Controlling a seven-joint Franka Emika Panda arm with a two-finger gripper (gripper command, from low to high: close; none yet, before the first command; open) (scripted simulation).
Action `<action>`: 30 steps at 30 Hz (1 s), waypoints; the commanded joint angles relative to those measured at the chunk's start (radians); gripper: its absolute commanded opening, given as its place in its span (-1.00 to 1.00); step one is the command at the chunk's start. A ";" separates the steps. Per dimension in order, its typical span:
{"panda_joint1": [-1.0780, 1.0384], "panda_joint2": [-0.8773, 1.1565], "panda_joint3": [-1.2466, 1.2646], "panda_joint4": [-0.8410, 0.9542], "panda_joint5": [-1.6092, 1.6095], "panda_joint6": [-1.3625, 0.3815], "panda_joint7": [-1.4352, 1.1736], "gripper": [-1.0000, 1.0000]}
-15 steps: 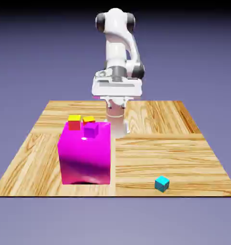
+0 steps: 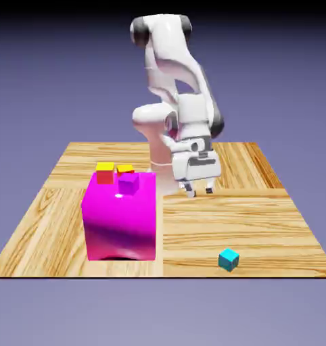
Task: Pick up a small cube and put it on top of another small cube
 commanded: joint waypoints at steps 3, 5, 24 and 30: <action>0.090 0.090 -0.050 0.043 -0.027 -0.023 -0.131 0.00; 0.151 0.149 -0.084 0.071 -0.045 -0.039 -0.218 0.00; 0.446 0.710 -0.223 0.311 -0.121 -0.009 -0.782 0.00; 0.499 0.610 -0.263 0.279 -0.143 -0.080 -0.776 -1.00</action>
